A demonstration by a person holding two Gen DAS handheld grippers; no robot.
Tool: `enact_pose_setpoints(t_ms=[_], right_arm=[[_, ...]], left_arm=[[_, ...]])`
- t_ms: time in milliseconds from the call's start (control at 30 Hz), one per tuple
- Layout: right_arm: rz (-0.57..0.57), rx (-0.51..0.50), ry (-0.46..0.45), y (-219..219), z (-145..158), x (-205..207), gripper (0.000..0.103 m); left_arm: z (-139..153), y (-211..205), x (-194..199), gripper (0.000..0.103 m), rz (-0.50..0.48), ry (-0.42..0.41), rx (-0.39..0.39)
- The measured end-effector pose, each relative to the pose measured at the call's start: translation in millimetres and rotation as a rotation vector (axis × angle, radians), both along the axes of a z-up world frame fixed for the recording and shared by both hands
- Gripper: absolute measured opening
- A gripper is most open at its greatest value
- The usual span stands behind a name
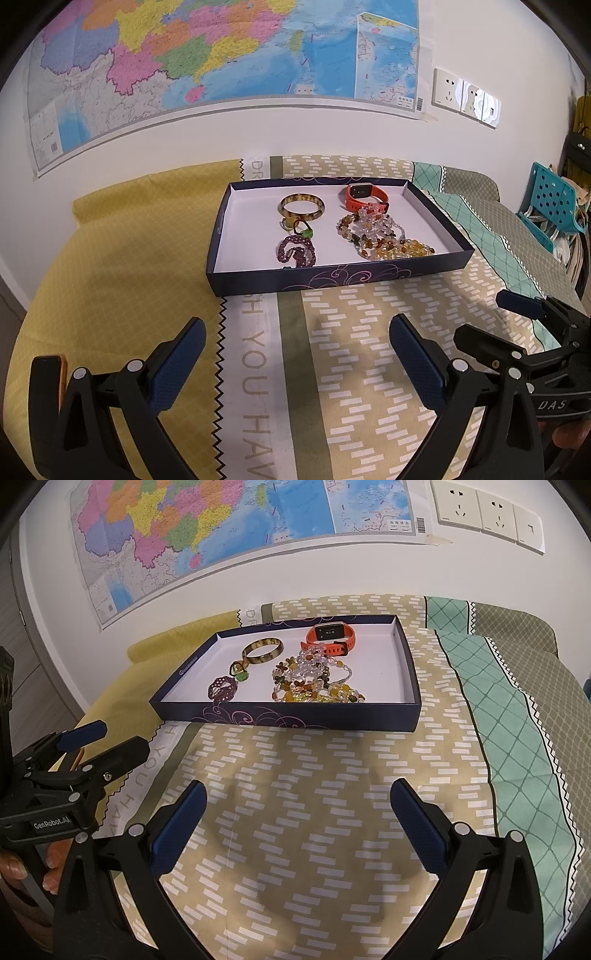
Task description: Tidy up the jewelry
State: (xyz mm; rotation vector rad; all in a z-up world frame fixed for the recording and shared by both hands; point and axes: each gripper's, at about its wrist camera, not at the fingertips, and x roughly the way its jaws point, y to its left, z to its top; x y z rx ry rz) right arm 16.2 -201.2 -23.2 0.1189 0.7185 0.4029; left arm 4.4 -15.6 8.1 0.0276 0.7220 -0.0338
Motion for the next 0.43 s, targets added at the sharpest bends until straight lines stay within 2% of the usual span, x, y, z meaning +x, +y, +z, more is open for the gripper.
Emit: enact_pose_setpoints(t_ms=[233, 433], right_arm=[[0.003, -0.002, 0.0, -0.9, -0.5, 0.5, 0.098], [-0.064, -0.081, 0.002, -29.8, -0.2, 9.6, 0.097]], left_arm=[[-6.0, 0.0, 3.1, 0.096, -0.006, 0.038, -0.024], [-16.4, 16.0, 11.6, 0.096, 0.018, 0.085, -0.05]])
